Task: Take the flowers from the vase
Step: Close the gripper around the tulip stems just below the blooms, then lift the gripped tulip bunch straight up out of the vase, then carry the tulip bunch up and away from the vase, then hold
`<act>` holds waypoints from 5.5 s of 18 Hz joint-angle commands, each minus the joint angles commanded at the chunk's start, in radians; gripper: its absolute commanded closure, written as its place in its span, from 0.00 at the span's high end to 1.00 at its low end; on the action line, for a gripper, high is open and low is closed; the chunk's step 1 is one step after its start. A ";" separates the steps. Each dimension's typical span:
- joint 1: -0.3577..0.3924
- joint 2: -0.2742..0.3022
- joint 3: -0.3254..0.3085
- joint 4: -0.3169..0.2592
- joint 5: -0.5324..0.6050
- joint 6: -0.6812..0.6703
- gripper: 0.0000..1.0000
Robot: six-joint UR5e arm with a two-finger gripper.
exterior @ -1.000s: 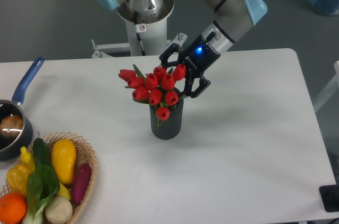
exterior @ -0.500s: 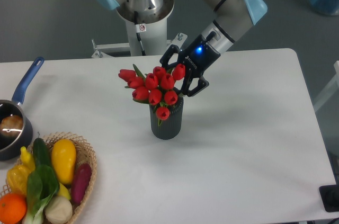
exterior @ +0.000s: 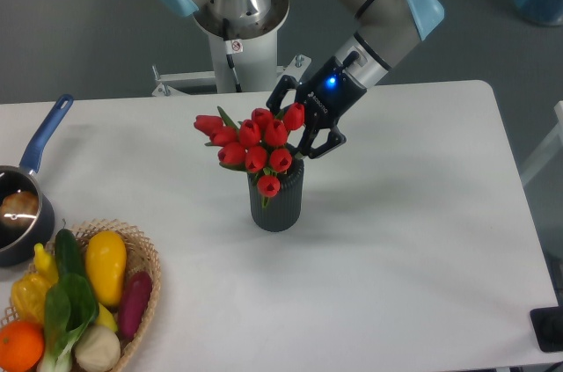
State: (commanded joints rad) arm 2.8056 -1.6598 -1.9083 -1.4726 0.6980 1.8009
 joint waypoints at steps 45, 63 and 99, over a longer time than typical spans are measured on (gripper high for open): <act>0.038 0.058 0.023 -0.077 -0.021 -0.023 0.31; 0.066 0.104 0.049 -0.084 -0.147 -0.150 0.31; 0.213 0.107 0.225 -0.072 -0.322 -0.463 0.29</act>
State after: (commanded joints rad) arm 3.0188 -1.5524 -1.6828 -1.5448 0.3758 1.3376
